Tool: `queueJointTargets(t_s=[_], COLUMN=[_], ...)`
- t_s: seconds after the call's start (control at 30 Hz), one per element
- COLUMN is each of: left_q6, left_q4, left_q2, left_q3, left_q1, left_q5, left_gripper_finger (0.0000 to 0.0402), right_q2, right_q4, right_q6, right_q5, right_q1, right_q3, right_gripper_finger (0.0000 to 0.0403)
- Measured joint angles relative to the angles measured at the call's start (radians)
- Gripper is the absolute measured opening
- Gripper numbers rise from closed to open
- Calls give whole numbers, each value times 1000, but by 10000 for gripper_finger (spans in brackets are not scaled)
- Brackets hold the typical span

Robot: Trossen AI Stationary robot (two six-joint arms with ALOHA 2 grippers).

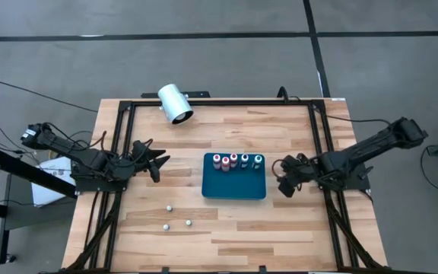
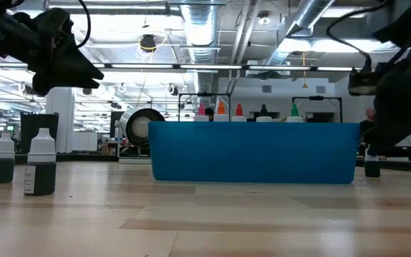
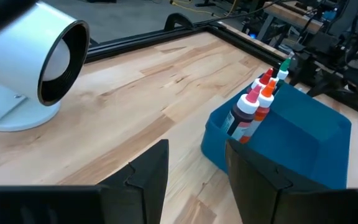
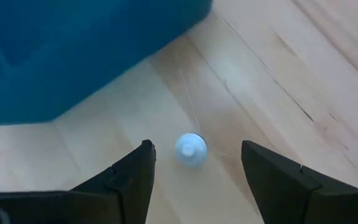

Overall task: Pick & Place food coloring
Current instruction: Put the small black food coloring bottle into the blue bin

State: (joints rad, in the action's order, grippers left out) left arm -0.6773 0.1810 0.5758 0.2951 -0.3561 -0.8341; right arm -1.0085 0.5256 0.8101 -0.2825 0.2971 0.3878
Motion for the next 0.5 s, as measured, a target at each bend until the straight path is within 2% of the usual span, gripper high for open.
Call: queueJointTargets(t_s=[0.5], left_q6=[-4], left_q4=[27], left_q2=[0], left_q3=[0], left_q1=[0], left_q5=[-1], left_gripper_finger=[149], right_q2=[-170], right_q4=[-93], right_q6=[-60], right_q5=[42], right_q1=[-59], right_q3=[0], right_gripper_finger=[225])
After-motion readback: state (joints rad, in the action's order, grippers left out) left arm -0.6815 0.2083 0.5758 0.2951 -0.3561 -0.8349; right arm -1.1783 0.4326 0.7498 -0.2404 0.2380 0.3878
